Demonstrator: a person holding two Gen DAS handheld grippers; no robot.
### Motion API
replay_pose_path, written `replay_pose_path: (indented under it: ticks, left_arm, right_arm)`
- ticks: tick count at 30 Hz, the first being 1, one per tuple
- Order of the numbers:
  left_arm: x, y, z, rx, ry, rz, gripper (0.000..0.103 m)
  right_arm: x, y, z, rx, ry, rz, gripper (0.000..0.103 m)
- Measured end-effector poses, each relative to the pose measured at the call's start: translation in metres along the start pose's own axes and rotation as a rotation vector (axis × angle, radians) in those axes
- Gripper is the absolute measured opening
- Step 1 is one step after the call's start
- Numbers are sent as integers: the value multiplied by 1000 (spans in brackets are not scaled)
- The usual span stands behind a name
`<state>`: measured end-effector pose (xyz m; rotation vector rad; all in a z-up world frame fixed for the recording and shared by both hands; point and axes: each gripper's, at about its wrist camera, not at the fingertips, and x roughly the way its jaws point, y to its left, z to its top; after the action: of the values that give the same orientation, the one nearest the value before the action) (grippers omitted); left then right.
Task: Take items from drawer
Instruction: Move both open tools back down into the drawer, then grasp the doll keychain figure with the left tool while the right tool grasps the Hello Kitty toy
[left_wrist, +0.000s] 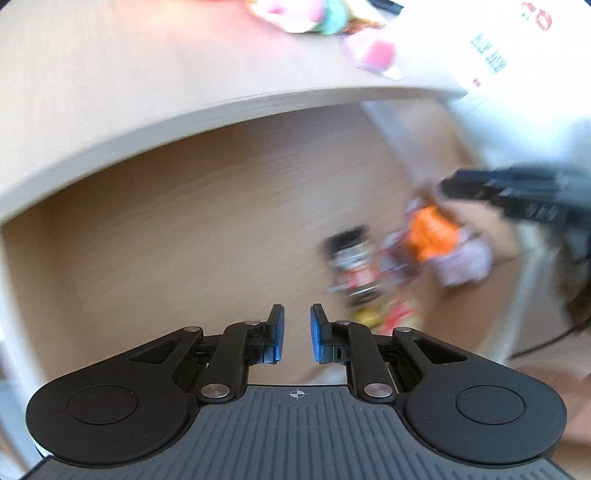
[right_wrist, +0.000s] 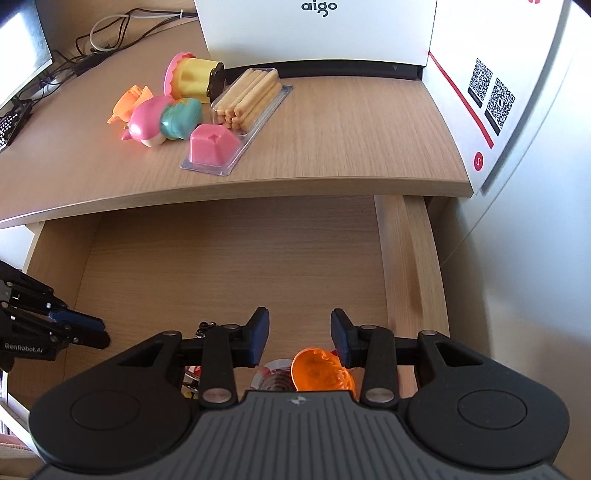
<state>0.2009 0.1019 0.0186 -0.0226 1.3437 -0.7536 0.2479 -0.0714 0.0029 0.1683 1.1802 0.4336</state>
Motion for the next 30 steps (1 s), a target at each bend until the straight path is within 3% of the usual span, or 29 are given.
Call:
replay_pose_path:
  ticks: [2,5,8,10,12,17,21,24,27,30]
  left_arm:
    - [10,-13,6,-33,0,-33,16]
    - [31,-23,15,-173,-9,-42,17]
    - [59,-36,22,-221,13,43,17]
    - [70,-47,25,-185,24,76,37]
    - [80,-57,28,-146,35,105,46]
    - [95,-79,34,-73,33,150,42]
    - [101,-86,39,-37,26,142,43]
    - [105,-90,42,0,41,117,35]
    - [102,-82,39,-40,120,64,35]
    - [71,-69,31,-53,59,63,35]
  right_arm:
    - [-3,0,0,8,-8,0,36]
    - [-12,0,1,8,-26,11,36]
    - [-24,-1,1,19,-45,25,36]
    - [-31,-2,0,29,-50,27,36]
    - [-35,-5,1,41,-50,23,36]
    - [-38,-12,-1,59,-44,-1,36]
    - [-41,-17,-1,75,-46,-4,36]
    - [-43,-21,1,87,-51,-1,36]
    - [-45,-23,4,93,-55,11,36]
    - [-47,-26,8,99,-56,30,36]
